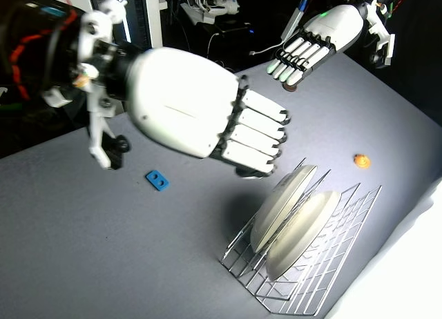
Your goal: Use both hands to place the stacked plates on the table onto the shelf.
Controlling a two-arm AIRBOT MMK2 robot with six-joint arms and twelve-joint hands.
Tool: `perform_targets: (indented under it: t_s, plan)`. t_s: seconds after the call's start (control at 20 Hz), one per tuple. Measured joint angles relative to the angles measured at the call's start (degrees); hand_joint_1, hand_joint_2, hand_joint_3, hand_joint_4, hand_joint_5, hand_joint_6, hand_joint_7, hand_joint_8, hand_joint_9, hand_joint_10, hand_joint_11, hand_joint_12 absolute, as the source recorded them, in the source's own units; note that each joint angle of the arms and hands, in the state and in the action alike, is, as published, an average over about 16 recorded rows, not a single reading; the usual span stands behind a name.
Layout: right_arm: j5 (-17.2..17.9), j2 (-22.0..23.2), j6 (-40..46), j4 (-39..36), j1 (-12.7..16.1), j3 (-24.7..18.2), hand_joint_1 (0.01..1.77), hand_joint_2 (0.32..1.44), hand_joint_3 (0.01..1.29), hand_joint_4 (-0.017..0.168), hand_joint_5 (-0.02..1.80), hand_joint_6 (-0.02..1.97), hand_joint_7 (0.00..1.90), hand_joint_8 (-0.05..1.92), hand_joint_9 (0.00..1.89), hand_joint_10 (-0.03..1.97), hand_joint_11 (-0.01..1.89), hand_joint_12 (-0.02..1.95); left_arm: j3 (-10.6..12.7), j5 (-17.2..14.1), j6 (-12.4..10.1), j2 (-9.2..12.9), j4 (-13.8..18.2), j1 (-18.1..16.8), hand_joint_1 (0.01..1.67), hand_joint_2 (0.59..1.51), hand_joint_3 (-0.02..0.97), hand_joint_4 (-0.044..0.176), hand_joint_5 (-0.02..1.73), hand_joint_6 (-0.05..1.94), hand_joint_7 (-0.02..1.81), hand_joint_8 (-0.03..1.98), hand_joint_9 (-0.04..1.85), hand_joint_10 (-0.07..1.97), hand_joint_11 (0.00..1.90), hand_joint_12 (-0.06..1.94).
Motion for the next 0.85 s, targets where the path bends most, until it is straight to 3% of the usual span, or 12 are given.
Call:
perform_targets:
  t_s: [0.15,0.3,0.5,0.65,0.85]
  plan:
    - [-0.06,1.97,-0.70,0.00,-0.23,-1.42,0.90,0.88,0.51,-0.004,0.18,1.68,0.20,1.83,0.23,1.90,0.24,1.93,0.10,0.00,0.00,0.00,0.00,0.00,0.01,1.158,0.005,0.007,0.06,0.02,0.08,0.02,0.05,0.02,0.02,0.02]
    - [0.10,2.98,-1.33,-0.03,-0.45,-1.99,0.78,1.00,0.37,-0.004,0.39,1.75,0.43,1.86,0.46,1.90,0.50,1.93,0.13,-0.01,0.00,0.00,-0.01,0.00,0.02,1.172,0.004,0.007,0.15,0.07,0.17,0.13,0.13,0.15,0.06,0.26]
    - [0.90,3.21,-2.17,-0.37,-0.90,-2.30,0.63,1.17,0.17,-0.004,0.72,1.84,0.79,1.89,0.83,1.90,0.91,1.93,0.13,-0.06,-0.03,0.00,-0.05,0.00,0.06,1.206,0.003,0.007,0.31,0.49,0.37,0.59,0.32,0.62,0.26,0.73]
    - [1.38,3.12,-2.60,-0.51,-1.15,-2.46,0.54,1.27,0.05,-0.004,0.91,1.90,1.00,1.91,1.04,1.90,1.14,1.93,0.13,-0.09,-0.04,0.00,-0.06,0.00,0.08,1.220,0.002,0.006,0.41,0.64,0.48,0.76,0.43,0.80,0.35,0.94]
    - [1.99,3.03,-2.86,-0.72,-1.31,-2.50,0.44,1.36,0.02,-0.004,1.18,1.92,1.29,1.91,1.33,1.90,1.45,1.93,0.13,-0.13,-0.06,0.00,-0.07,0.00,0.11,1.246,0.002,0.006,0.56,0.91,0.64,1.08,0.59,1.13,0.50,1.34]
